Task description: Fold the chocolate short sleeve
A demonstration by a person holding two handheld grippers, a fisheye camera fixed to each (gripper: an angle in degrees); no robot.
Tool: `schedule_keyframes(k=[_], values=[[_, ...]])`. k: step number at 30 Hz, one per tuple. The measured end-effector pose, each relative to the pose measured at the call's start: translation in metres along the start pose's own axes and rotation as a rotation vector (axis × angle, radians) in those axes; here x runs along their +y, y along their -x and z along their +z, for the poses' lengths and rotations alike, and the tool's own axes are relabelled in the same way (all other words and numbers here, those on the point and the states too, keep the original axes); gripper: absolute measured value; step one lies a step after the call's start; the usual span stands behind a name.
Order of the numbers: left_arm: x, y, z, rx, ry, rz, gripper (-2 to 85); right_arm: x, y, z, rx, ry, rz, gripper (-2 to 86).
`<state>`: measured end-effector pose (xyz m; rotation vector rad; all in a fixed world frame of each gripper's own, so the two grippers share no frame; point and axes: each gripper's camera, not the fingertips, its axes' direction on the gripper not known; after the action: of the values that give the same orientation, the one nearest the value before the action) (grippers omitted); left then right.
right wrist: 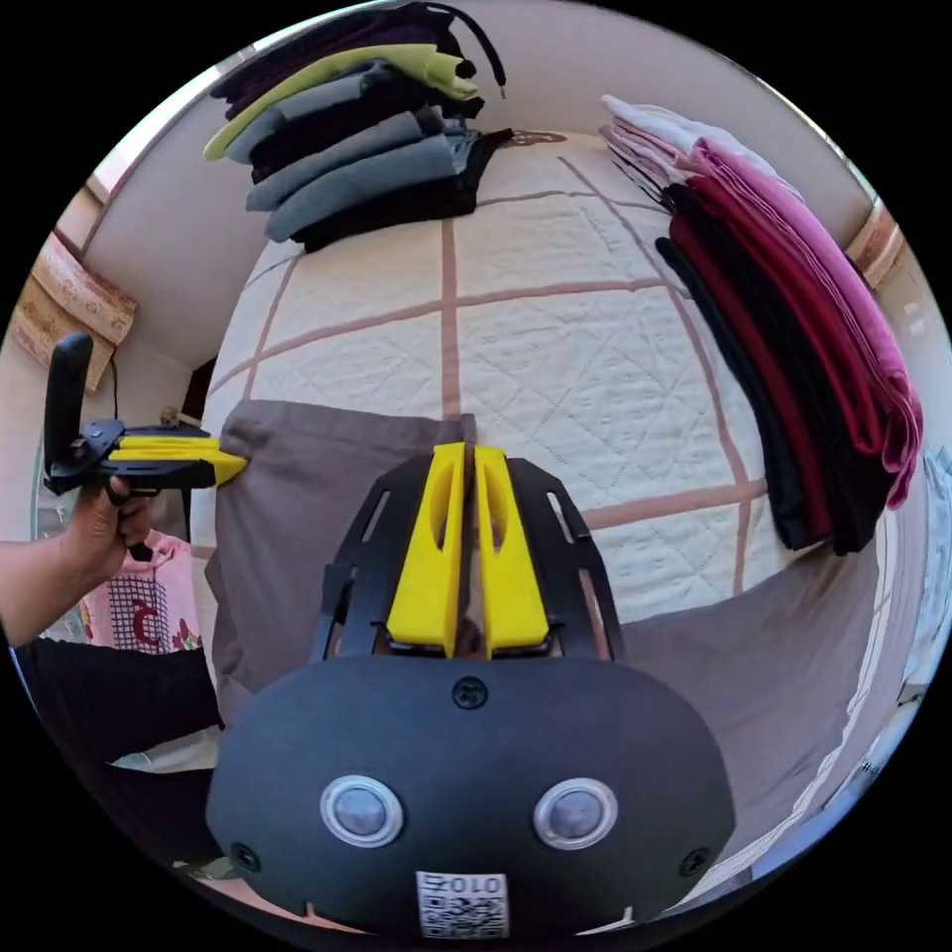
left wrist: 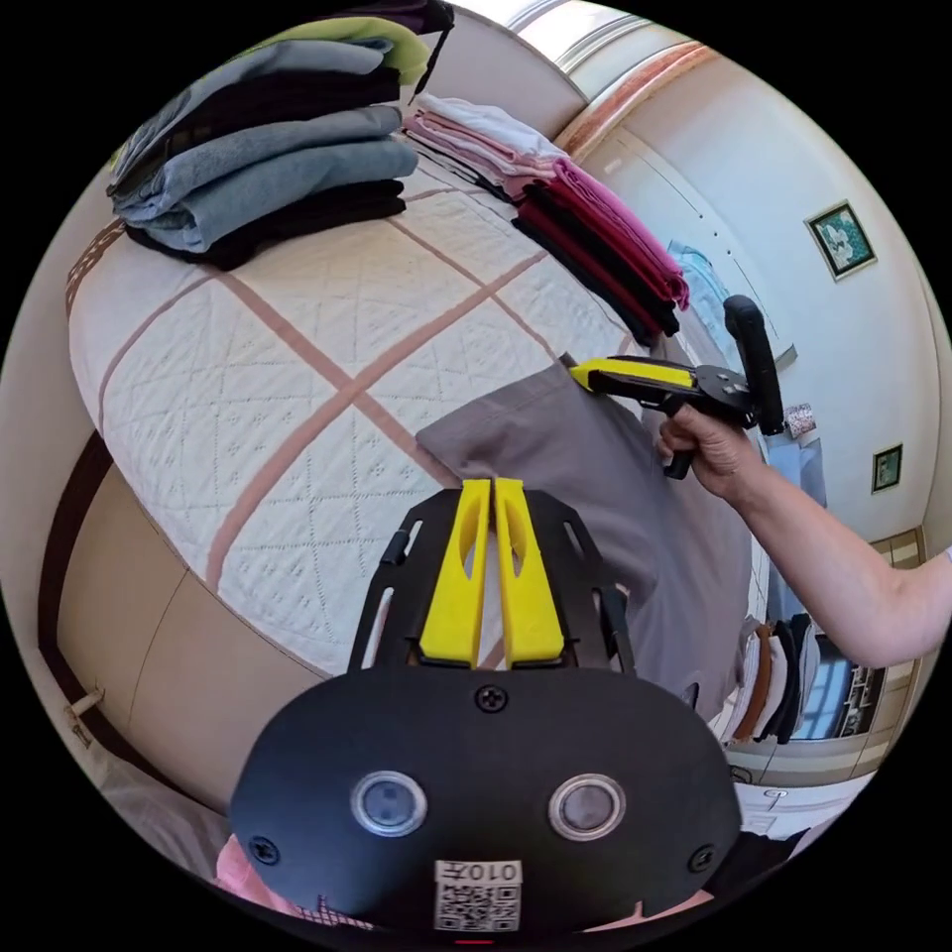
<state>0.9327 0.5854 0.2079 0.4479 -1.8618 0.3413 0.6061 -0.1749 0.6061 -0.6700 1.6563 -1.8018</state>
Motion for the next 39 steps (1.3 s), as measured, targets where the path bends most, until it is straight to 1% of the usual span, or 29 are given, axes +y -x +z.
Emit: schedule_keyframes(k=[1,3,6,9,10,13,18,20,22,23,24,26,27,29,30,32,33,35,37,39], values=[[0.000,-0.001,0.001,0.016,-0.004,-0.019,-0.2,0.002,-0.003,-0.003,-0.004,-0.016,0.026,3.4],[0.000,-0.002,0.001,0.047,-0.009,-0.038,-0.2,0.018,-0.014,-0.028,-0.002,-0.169,0.116,3.5],[0.002,-0.003,-0.001,0.090,-0.009,-0.060,0.0,0.051,-0.025,-0.067,-0.006,-0.287,0.212,3.0],[0.006,-0.003,-0.006,0.123,-0.033,-0.085,0.6,0.102,-0.025,-0.087,-0.015,-0.297,0.303,2.6],[0.009,0.001,-0.006,0.161,-0.050,-0.116,0.9,0.113,-0.023,-0.088,-0.028,-0.291,0.318,2.5],[0.016,0.012,0.002,0.239,-0.077,-0.198,1.5,0.165,-0.001,-0.085,-0.092,-0.226,0.367,2.4],[0.017,-0.001,0.022,0.208,-0.054,-0.203,1.1,0.239,0.043,-0.080,-0.168,-0.168,0.450,2.3],[0.018,-0.009,0.031,0.150,-0.027,-0.232,0.3,0.255,0.047,-0.078,-0.183,-0.137,0.483,2.3],[0.021,-0.022,0.027,0.125,-0.075,-0.220,0.0,0.269,0.047,-0.082,-0.176,-0.138,0.518,2.3],[0.021,-0.042,0.021,0.103,-0.118,-0.158,0.0,0.278,0.044,-0.087,-0.176,-0.151,0.542,2.3],[0.020,-0.056,0.019,0.081,-0.123,-0.112,-0.1,0.288,0.039,-0.093,-0.172,-0.165,0.566,2.4],[0.015,-0.142,0.012,-0.020,-0.104,0.191,-0.1,0.302,0.031,-0.105,-0.146,-0.190,0.604,2.4],[0.016,-0.169,0.011,-0.041,-0.097,0.282,-0.1,0.313,0.025,-0.114,-0.127,-0.212,0.629,2.4],[0.040,-0.285,0.019,-0.089,-0.068,0.663,0.0,0.332,0.015,-0.129,-0.105,-0.246,0.673,2.5],[0.051,-0.313,0.025,-0.089,-0.061,0.753,0.2,0.344,0.008,-0.138,-0.088,-0.263,0.700,2.6],[0.104,-0.407,0.058,-0.016,-0.024,1.039,0.8,0.362,0.000,-0.150,-0.046,-0.277,0.726,2.7],[0.117,-0.424,0.071,-0.010,0.003,1.081,1.1,0.373,-0.005,-0.155,-0.022,-0.258,0.738,2.9],[0.160,-0.458,0.141,-0.006,0.217,1.143,3.3,0.386,-0.013,-0.158,-0.009,-0.218,0.757,3.3],[0.190,-0.450,0.179,-0.027,0.332,1.143,4.6,0.397,-0.021,-0.159,-0.047,-0.202,0.775,3.9],[0.218,-0.430,0.186,-0.112,0.301,1.154,5.4,0.403,-0.026,-0.155,-0.117,-0.182,0.776,5.6]])
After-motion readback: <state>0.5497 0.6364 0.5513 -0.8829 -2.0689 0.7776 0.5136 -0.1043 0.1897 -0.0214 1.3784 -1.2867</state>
